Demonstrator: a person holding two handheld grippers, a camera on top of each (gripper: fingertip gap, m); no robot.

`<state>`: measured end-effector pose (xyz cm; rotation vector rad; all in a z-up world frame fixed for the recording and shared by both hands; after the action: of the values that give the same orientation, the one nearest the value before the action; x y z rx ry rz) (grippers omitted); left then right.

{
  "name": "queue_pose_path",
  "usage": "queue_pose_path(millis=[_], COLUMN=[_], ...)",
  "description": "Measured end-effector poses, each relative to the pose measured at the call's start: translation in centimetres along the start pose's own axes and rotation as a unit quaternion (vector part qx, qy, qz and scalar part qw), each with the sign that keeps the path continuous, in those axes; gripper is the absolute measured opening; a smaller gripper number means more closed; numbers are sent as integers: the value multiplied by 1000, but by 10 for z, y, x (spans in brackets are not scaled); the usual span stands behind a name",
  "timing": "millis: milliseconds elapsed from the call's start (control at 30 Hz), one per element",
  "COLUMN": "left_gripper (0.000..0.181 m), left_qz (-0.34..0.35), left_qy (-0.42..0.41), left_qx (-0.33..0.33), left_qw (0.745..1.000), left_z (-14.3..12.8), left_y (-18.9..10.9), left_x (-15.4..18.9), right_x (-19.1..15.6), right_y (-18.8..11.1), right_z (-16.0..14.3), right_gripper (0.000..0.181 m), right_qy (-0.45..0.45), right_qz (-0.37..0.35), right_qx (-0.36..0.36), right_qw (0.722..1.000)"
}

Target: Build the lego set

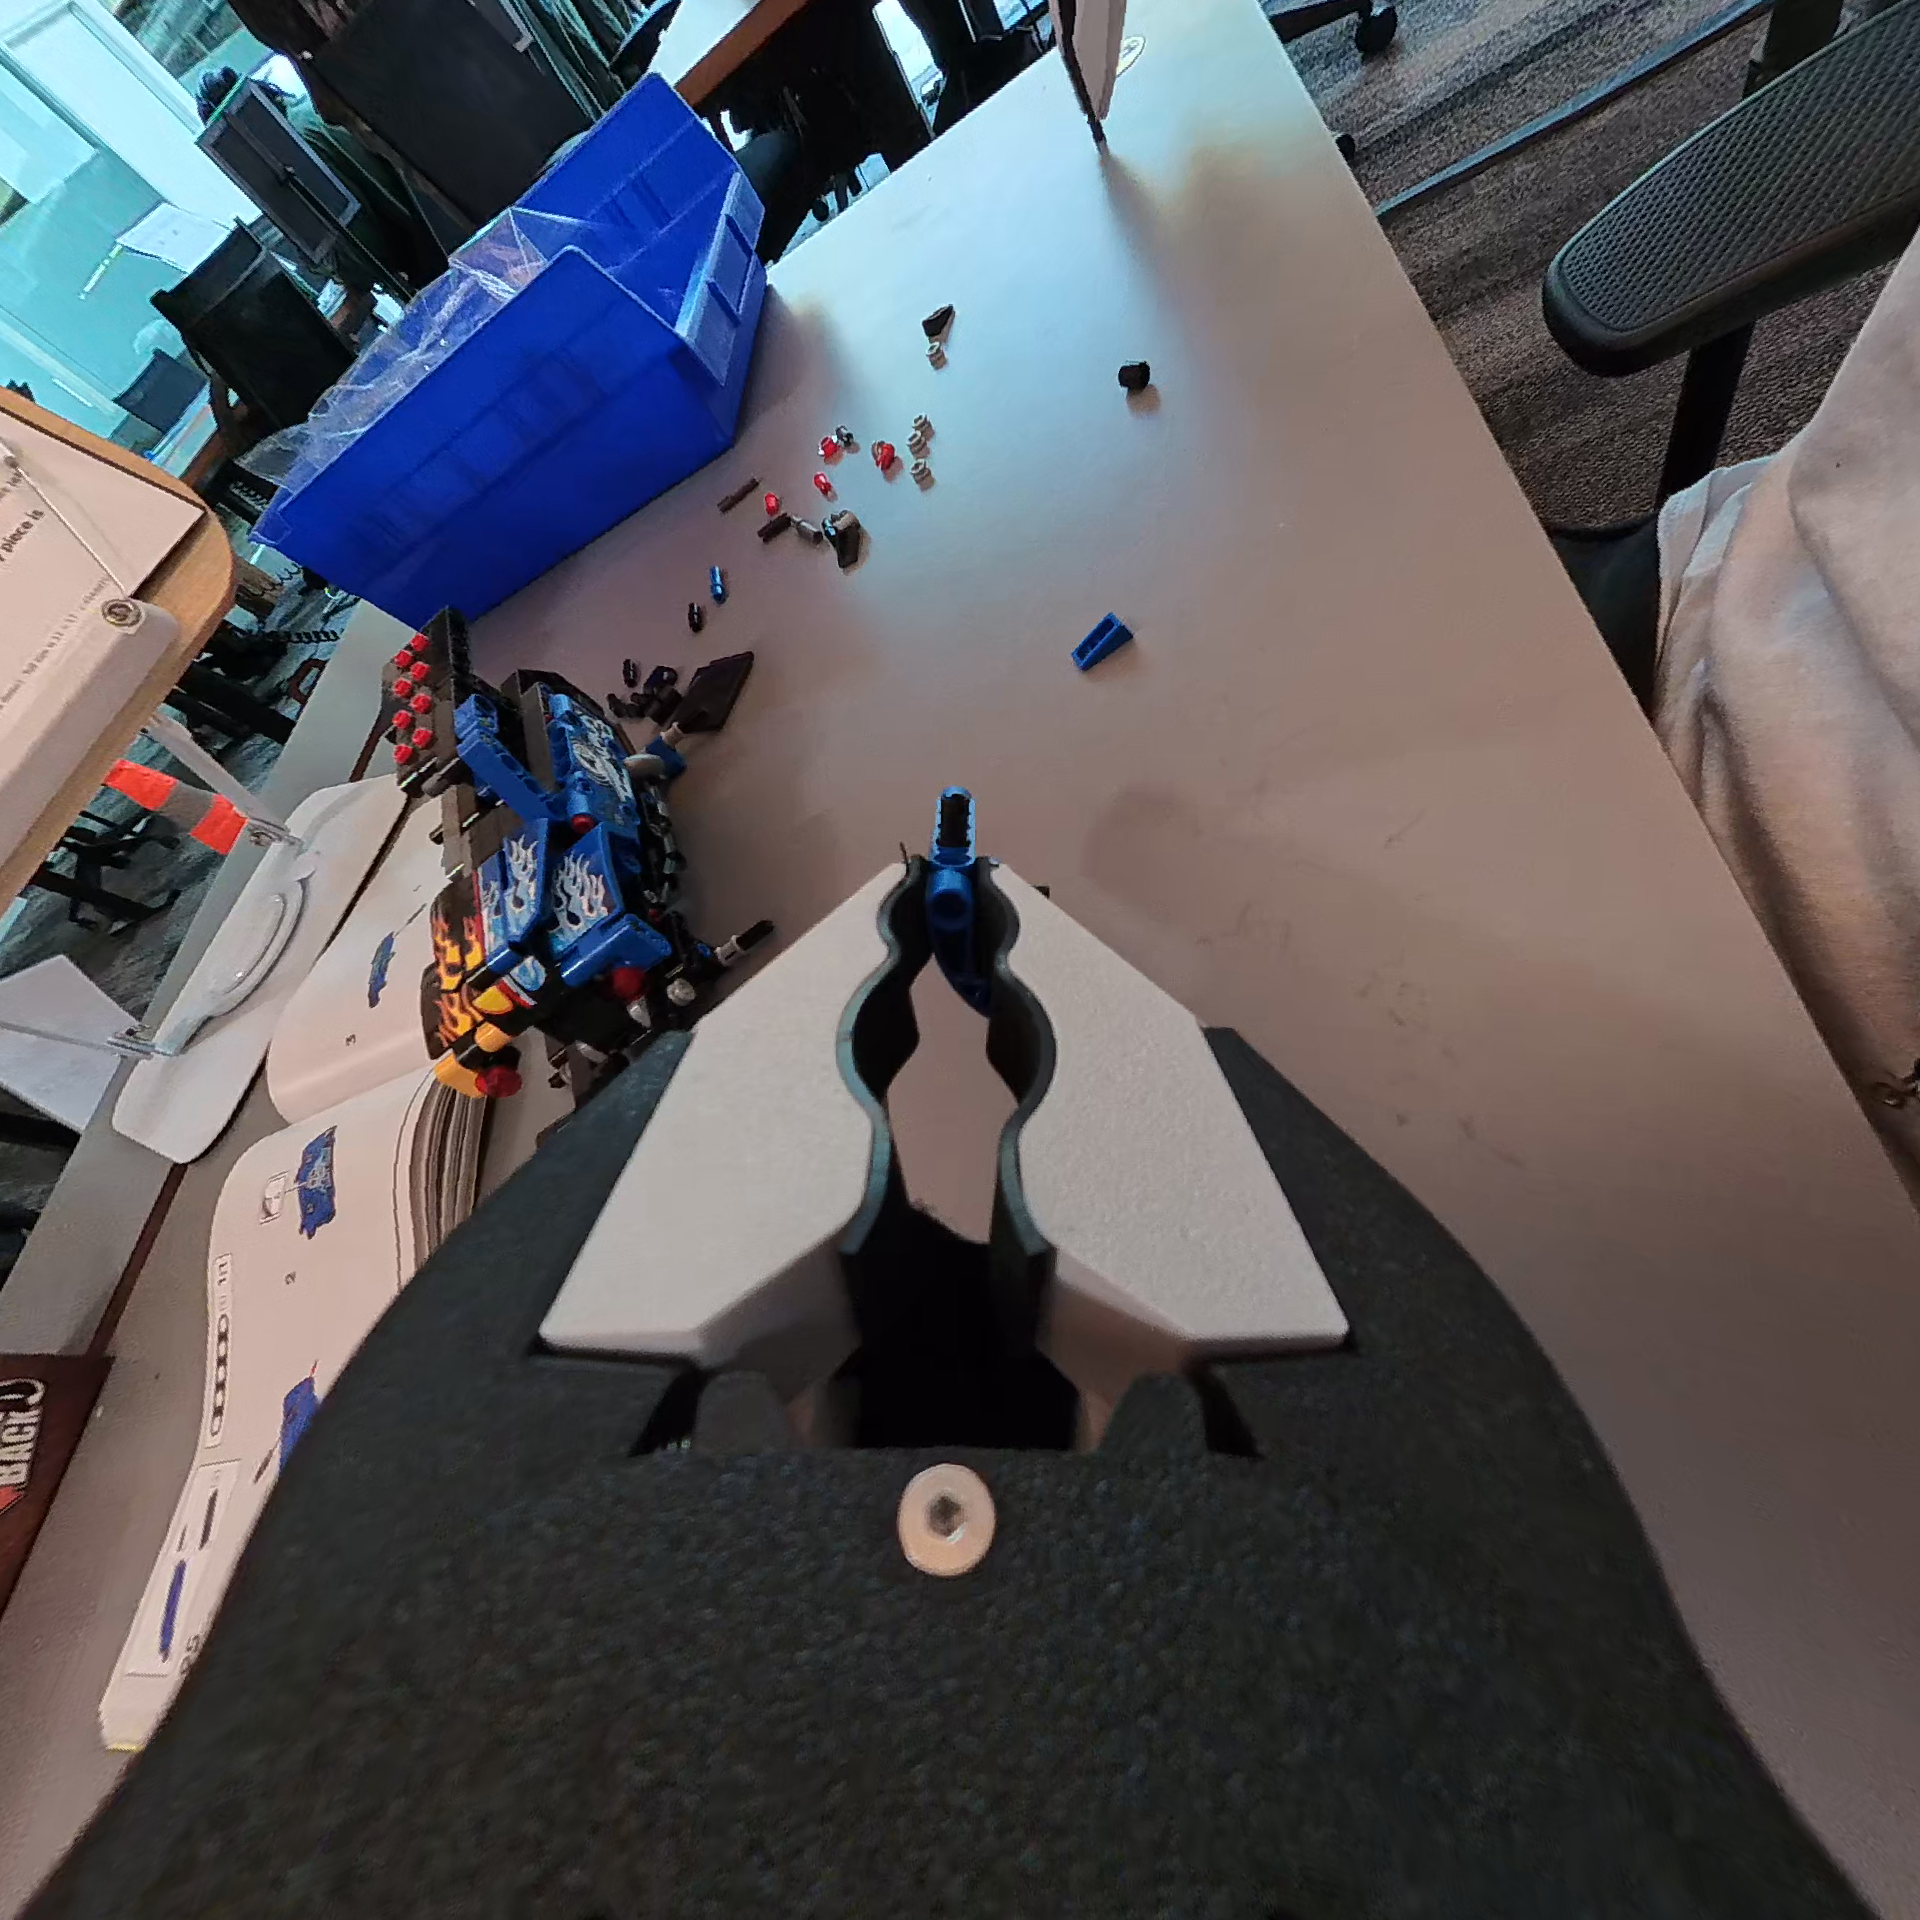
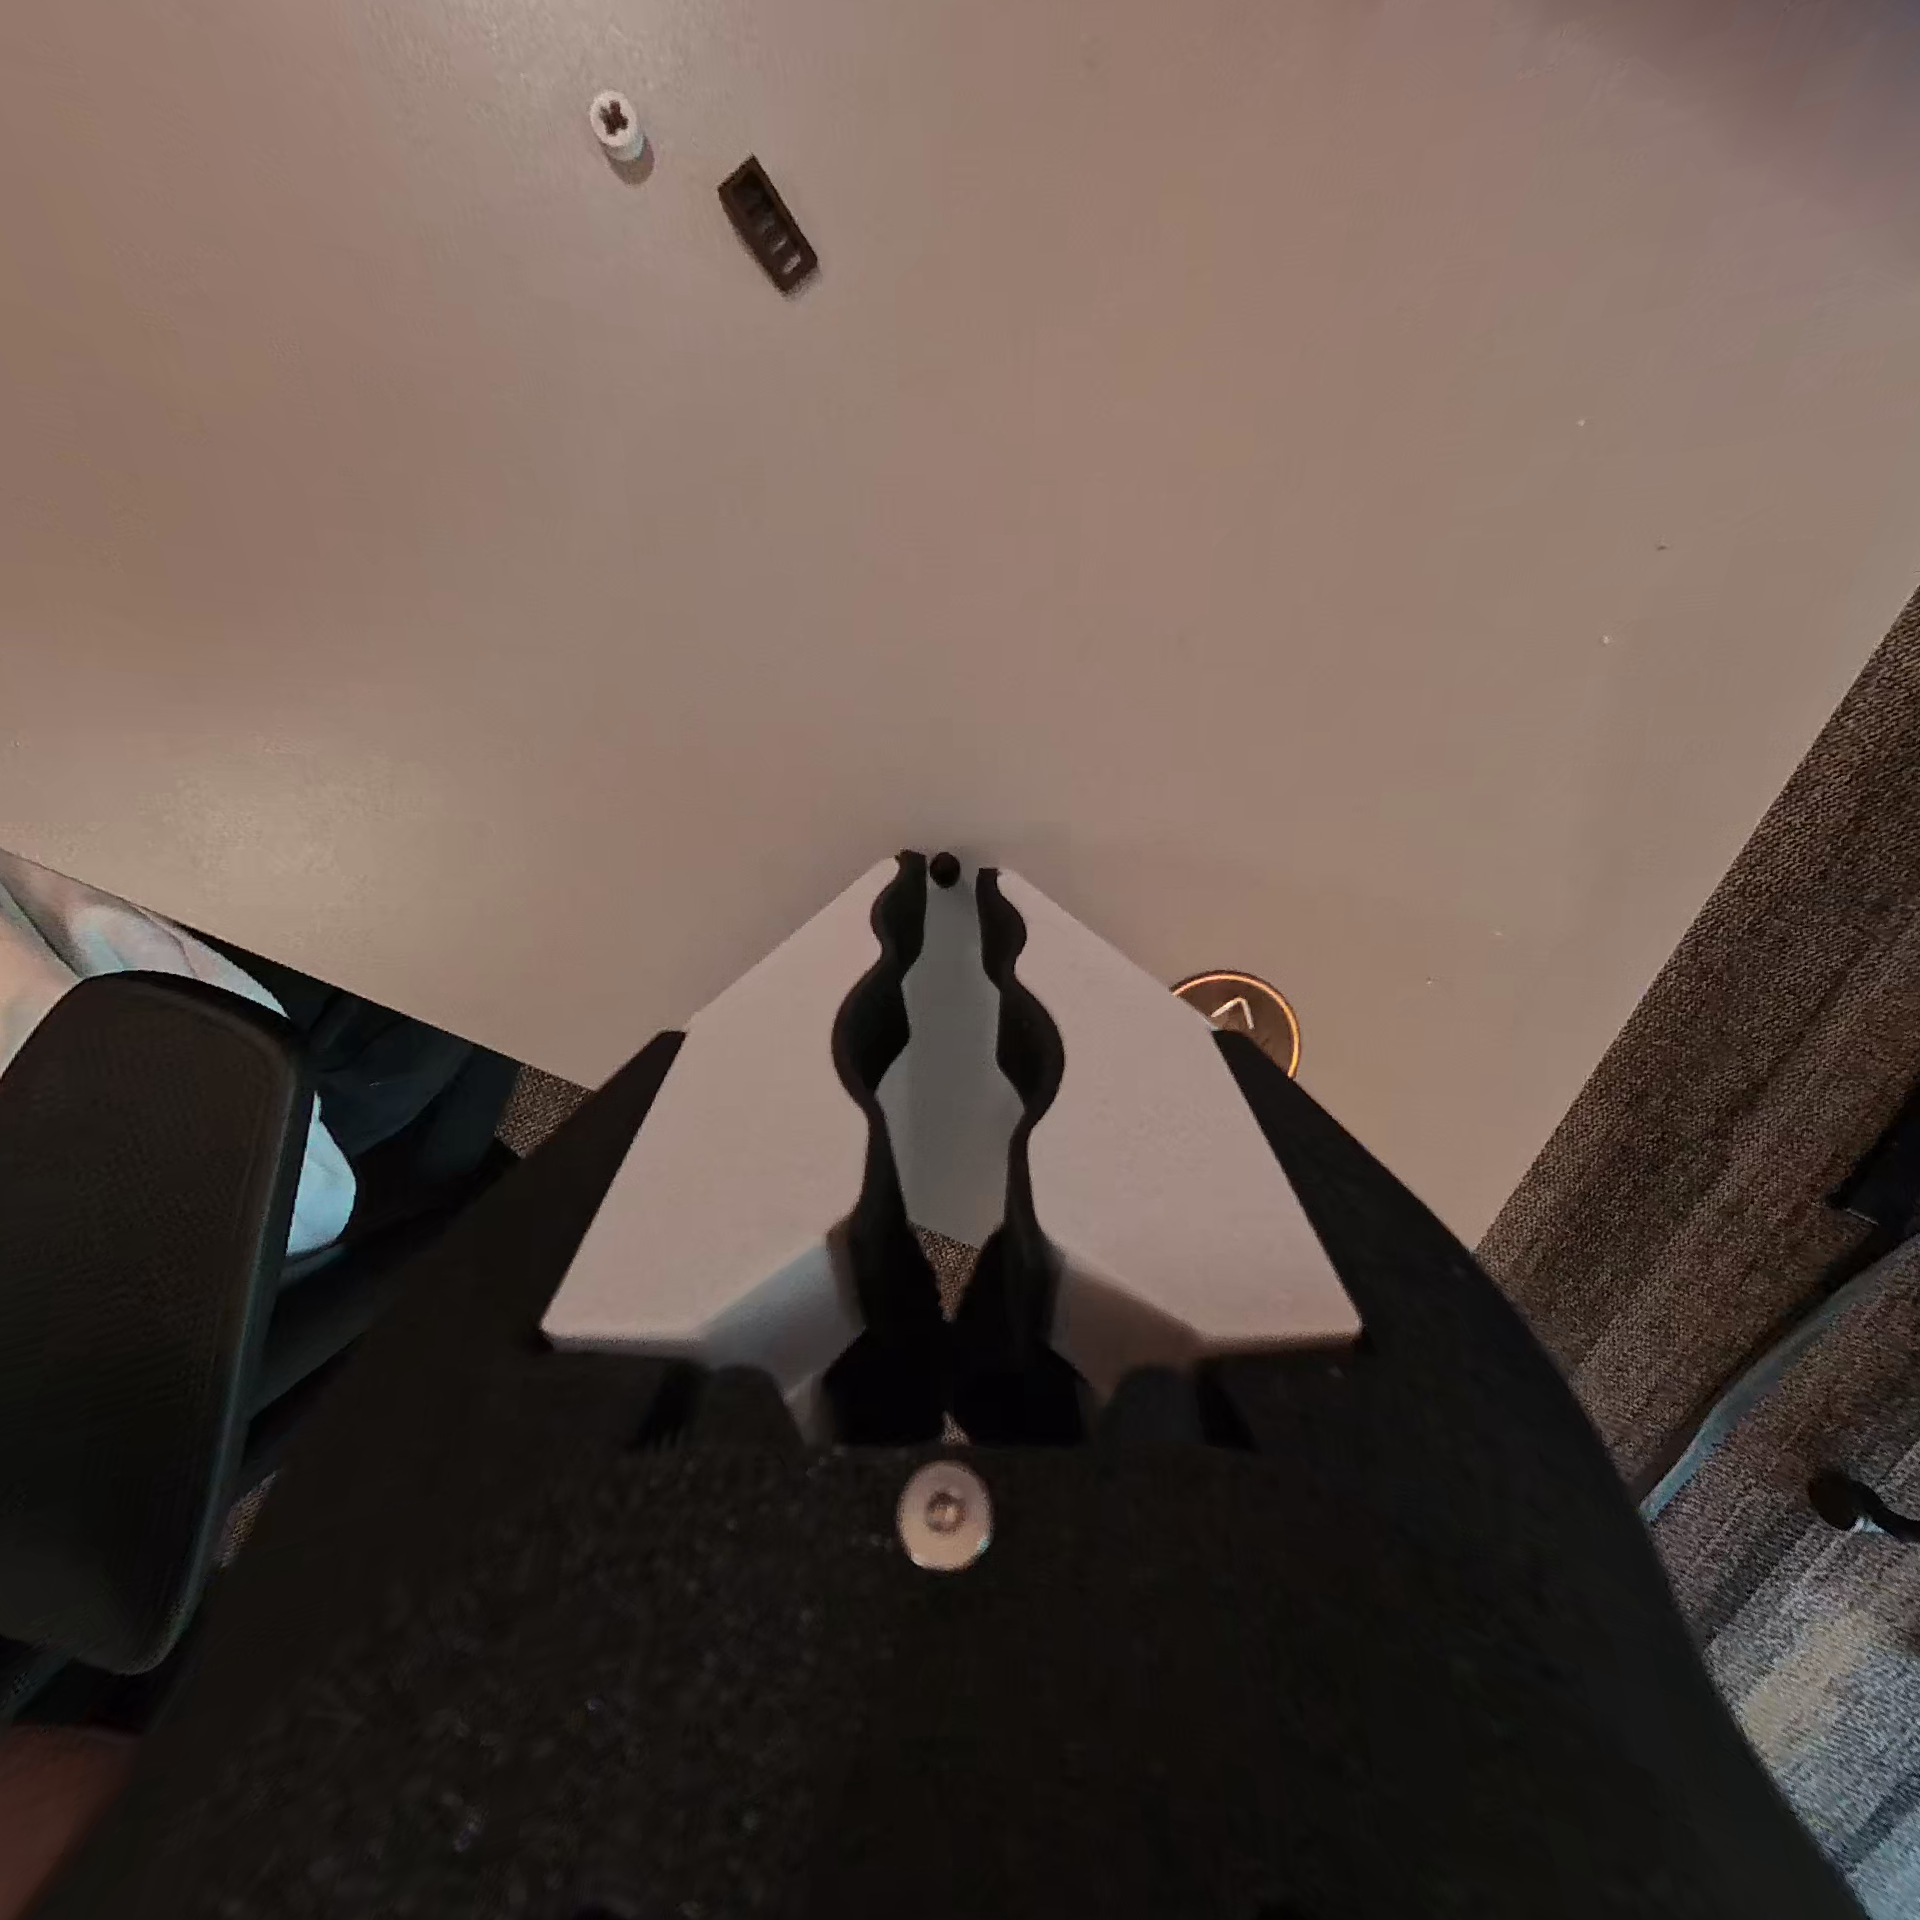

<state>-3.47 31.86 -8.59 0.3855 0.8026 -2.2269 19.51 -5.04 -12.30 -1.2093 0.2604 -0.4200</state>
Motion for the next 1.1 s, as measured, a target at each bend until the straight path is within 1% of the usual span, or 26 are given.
queue_pose_path(millis=[33,133,400,500,567,667,733,800,867,933,1000,1100], left_gripper=[5,5,5,5,5,5,5,5,5,5,5,5], left_qz=[0,0,0,-1,-1,0,2,9,9,3,-13,-39], left_qy=[0,0,3,2,2,3,2,-3,-20,-47,-81,-124], left_qx=[0,1,1,2,2,2,3,10,21,36,58,85], left_qw=[1000,1000,1000,1000,1000,1000,1000,1000,1000,998,995,988], left_z=[0,1,2,2,2,2,3,5,7,10,14,17], left_y=[0,0,-1,-1,-1,-1,-1,-3,-5,-7,-10,-12], left_x=[0,1,1,1,1,1,0,-3,-6,-10,-12,-14], right_x=[-1,1,0,0,-1,0,-3,-12,-36,-79,-132,-227], right_y=[0,-2,-1,0,1,0,-2,-7,-18,-27,-30,-27], right_z=[0,0,2,2,1,1,5,16,46,84,120,165], right_gripper=[9,9,10,9,5,4,4,4,4,4,4,4], right_qy=[0,-3,-5,-5,-8,-8,-10,-19,-53,-108,-159,-212], right_qz=[4,-5,3,7,8,4,8,19,30,49,71,160], right_qx=[-2,1,-1,-6,-6,-7,3,31,100,182,243,319], right_qw=[1000,1000,1000,1000,1000,1000,1000,999,993,976,954,910])
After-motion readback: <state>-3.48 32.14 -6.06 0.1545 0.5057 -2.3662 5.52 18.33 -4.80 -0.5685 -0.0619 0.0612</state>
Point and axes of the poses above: each gripper's, where its closed fingertips meet, y out along the fingers, z out of its top, x = y × z across the jaws, the point moved 2 cm from there along -y, back along the fingers, and after that the axes turned 1 degree about -x, right-handed, at the moved point
